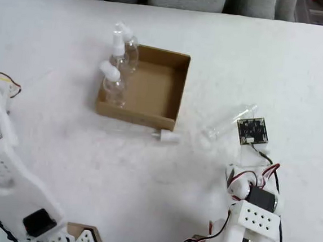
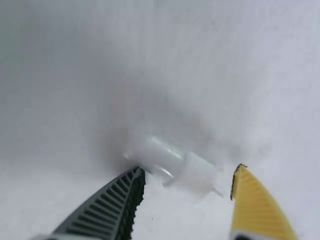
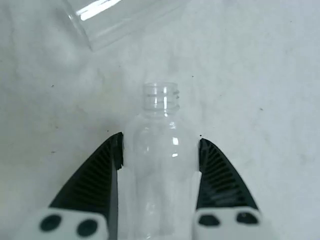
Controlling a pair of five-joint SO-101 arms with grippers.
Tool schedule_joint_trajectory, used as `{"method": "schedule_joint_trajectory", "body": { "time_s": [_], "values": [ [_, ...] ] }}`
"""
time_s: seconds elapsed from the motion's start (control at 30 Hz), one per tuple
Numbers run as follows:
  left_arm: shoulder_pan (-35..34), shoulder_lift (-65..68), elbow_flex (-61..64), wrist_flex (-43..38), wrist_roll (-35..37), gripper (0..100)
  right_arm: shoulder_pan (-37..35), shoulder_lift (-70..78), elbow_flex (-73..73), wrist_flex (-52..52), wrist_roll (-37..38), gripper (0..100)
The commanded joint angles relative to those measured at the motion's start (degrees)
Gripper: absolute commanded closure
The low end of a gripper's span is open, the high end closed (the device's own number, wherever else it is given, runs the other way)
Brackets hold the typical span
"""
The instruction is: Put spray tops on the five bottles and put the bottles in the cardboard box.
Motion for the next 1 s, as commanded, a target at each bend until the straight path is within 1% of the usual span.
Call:
{"method": "schedule_joint_trajectory", "body": {
  "time_s": [0.0,0.07,0.13,0.27,0.3,0.37,0.47,0.57,0.73,0.87,0.97],
  "values": [
    [0.3,5.8,-9.3,-0.9,0.6,72,0.4,0.5,-0.4,-0.9,0.9,98.1],
    [1.3,7.1,-10.6,0.1,0.4,73,0.4,0.5,-0.4,-0.9,0.8,98.1],
    [2.0,7.1,-11.0,2.1,0.4,77,0.4,0.5,-0.4,-0.9,0.8,98.1],
    [2.6,4.1,-11.0,6.1,-0.6,97,0.4,0.5,-0.4,-0.9,0.8,98.1],
    [2.7,3.1,-10.8,6.9,-2.3,99,0.4,0.5,-0.4,-0.9,0.8,98.1],
    [3.2,0.9,-10.5,8.7,-5.8,95,0.4,0.5,-0.4,-0.9,0.8,98.1],
    [5.0,-2.2,-10.5,13.7,-10.8,97,0.4,0.5,-0.4,-0.9,0.8,98.1],
    [7.3,-6.0,-10.5,20.0,-21.5,98,0.4,0.5,-0.4,-0.9,0.7,98.1],
    [11.6,-11.9,-10.5,29.8,-46.7,98,0.4,0.5,-0.4,-0.9,0.7,98.1],
    [16.5,-13.1,-10.4,33.6,-63.6,97,0.4,0.5,-0.4,-0.9,0.7,98.1],
    [19.6,-13.1,-6.9,33.2,-73.1,97,0.4,0.5,-0.4,-0.9,0.7,98.1]
  ]
}}
